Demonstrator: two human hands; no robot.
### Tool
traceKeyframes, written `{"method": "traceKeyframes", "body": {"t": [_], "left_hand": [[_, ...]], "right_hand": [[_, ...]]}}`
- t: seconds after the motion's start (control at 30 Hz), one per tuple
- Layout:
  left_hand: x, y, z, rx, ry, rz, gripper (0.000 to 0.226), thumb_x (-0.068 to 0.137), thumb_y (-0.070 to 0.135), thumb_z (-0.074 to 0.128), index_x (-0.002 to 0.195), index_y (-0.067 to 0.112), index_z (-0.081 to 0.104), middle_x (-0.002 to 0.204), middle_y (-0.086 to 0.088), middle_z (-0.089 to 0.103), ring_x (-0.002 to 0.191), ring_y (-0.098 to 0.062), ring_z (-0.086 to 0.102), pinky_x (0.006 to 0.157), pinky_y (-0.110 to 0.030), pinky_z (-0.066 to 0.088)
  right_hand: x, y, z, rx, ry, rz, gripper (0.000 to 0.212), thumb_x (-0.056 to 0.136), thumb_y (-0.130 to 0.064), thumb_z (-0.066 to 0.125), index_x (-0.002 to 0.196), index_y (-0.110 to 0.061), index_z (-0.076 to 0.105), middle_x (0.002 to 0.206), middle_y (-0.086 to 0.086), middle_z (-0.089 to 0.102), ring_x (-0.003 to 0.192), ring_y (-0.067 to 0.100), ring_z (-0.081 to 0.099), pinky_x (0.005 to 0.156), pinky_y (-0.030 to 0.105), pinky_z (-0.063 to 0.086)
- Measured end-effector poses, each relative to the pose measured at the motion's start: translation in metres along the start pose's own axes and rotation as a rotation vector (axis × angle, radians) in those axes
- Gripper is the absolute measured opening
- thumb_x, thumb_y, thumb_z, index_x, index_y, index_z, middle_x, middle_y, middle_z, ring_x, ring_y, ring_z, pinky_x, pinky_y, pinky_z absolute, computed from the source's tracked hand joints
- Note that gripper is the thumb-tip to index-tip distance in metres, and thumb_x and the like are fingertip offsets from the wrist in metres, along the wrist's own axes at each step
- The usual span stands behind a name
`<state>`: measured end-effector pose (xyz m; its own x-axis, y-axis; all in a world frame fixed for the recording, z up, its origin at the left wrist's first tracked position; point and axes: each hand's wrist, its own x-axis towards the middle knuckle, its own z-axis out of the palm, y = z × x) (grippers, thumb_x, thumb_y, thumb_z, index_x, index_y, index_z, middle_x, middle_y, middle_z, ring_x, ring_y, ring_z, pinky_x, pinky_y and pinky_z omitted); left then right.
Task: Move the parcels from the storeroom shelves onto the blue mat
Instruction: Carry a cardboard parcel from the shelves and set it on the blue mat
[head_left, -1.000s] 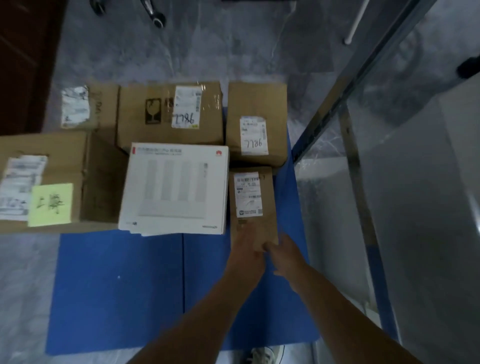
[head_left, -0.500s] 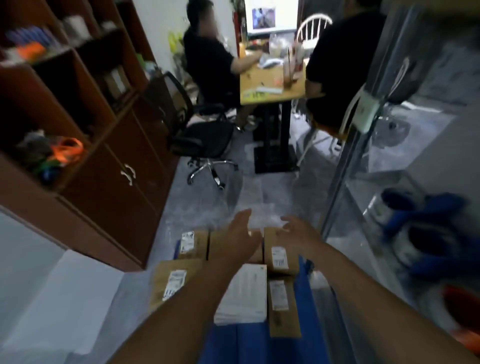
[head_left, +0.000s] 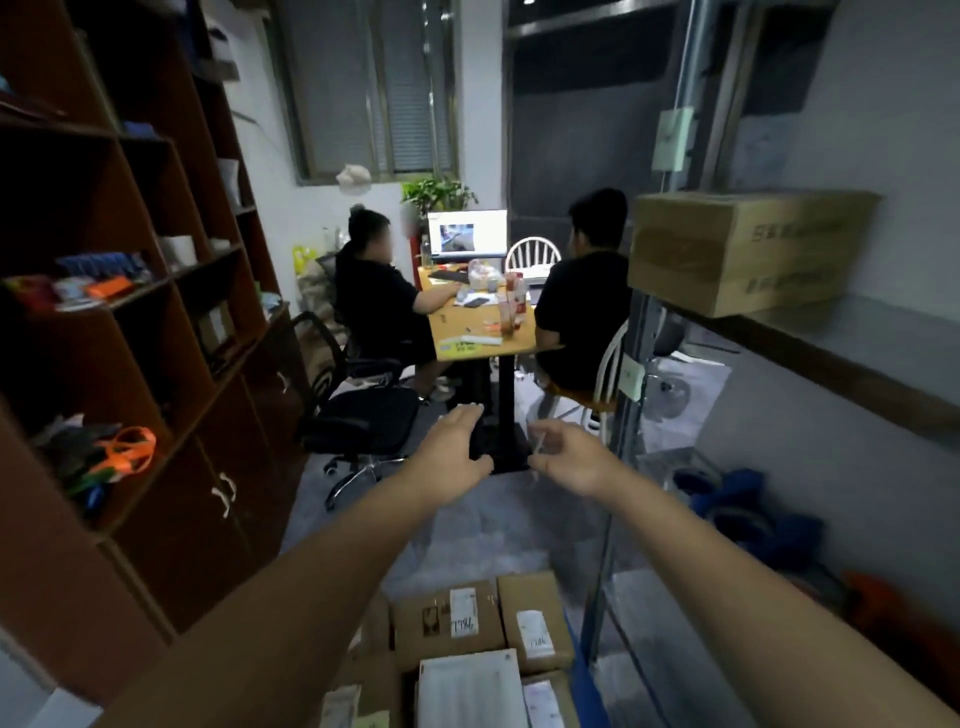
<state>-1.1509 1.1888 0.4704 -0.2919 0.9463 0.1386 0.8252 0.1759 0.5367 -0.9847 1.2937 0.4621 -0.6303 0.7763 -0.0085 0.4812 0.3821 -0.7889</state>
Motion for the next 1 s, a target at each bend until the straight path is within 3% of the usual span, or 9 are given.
{"method": "traceKeyframes", "body": {"t": [0.07,0.2,0.33,0.43,0.63,0.83,0.93,1.0], "left_hand": [[-0.015,-0.001,-0.008,0.009,-0.039,0.071,0.076,0.09,0.025,0.062,0.153,0.015,0.022,0.16,-0.005,0.019,0.147,-0.021,0.016,0.12,-0.034,0.017],[-0.058,0.008,-0.013,0.046,-0.199,0.243,0.078,0.089,0.025,0.063,0.153,0.013,0.02,0.16,-0.003,0.017,0.147,-0.02,0.014,0.116,-0.026,0.013],[-0.096,0.034,-0.014,-0.004,-0.324,0.361,0.079,0.091,0.027,0.062,0.155,0.018,0.015,0.162,0.003,0.011,0.148,-0.018,0.011,0.12,-0.036,0.016],[-0.125,0.061,-0.008,0.018,-0.369,0.455,0.078,0.092,0.027,0.06,0.155,0.017,0.014,0.162,0.003,0.008,0.149,-0.017,0.006,0.121,-0.035,0.014],[-0.193,0.138,0.03,0.003,-0.406,0.689,0.076,0.09,0.025,0.063,0.153,0.012,0.021,0.161,-0.004,0.015,0.148,-0.02,0.011,0.117,-0.026,0.007],[-0.335,0.231,0.089,-0.043,-0.561,0.968,0.074,0.089,0.025,0.061,0.152,0.012,0.025,0.16,-0.004,0.02,0.148,-0.016,0.012,0.121,-0.032,0.006],[-0.428,0.273,0.118,-0.061,-0.648,1.092,0.073,0.091,0.026,0.059,0.153,0.016,0.023,0.161,0.0,0.017,0.149,-0.016,0.009,0.119,-0.032,0.005],[-0.494,0.298,0.132,-0.103,-0.731,1.138,0.072,0.092,0.026,0.059,0.153,0.016,0.022,0.161,0.001,0.016,0.149,-0.017,0.008,0.118,-0.031,0.005]], "right_hand": [[-0.03,-0.007,0.011,0.005,0.073,-0.01,0.055,0.087,-0.011,0.065,0.139,-0.012,0.048,0.134,0.005,0.055,0.127,0.021,0.052,0.096,0.023,0.042],[-0.101,-0.008,0.037,-0.116,0.171,0.104,0.056,0.087,-0.019,0.067,0.139,-0.014,0.047,0.14,0.003,0.051,0.127,0.018,0.051,0.093,0.02,0.038],[-0.166,-0.018,0.041,-0.121,0.27,0.221,0.057,0.084,-0.021,0.071,0.137,-0.013,0.049,0.136,0.005,0.055,0.122,0.017,0.054,0.1,0.03,0.045],[-0.224,-0.03,0.028,-0.219,0.348,0.272,0.056,0.083,-0.026,0.071,0.135,-0.016,0.052,0.132,0.002,0.057,0.115,0.012,0.055,0.088,0.018,0.039],[-0.367,-0.033,-0.002,-0.317,0.552,0.446,0.051,0.08,-0.034,0.069,0.129,-0.025,0.057,0.125,0.007,0.056,0.11,0.021,0.055,0.095,0.03,0.044],[-0.572,-0.02,0.014,-0.269,0.714,0.782,0.067,0.082,-0.034,0.07,0.141,-0.018,0.044,0.133,0.011,0.049,0.124,0.026,0.05,0.099,0.03,0.041],[-0.685,-0.019,0.035,-0.264,0.787,0.886,0.066,0.081,-0.03,0.068,0.141,-0.017,0.044,0.132,0.011,0.053,0.119,0.024,0.054,0.092,0.024,0.041],[-0.762,-0.026,0.054,-0.226,0.854,0.956,0.064,0.08,-0.029,0.068,0.139,-0.015,0.046,0.133,0.01,0.055,0.12,0.023,0.053,0.095,0.026,0.043]]}}
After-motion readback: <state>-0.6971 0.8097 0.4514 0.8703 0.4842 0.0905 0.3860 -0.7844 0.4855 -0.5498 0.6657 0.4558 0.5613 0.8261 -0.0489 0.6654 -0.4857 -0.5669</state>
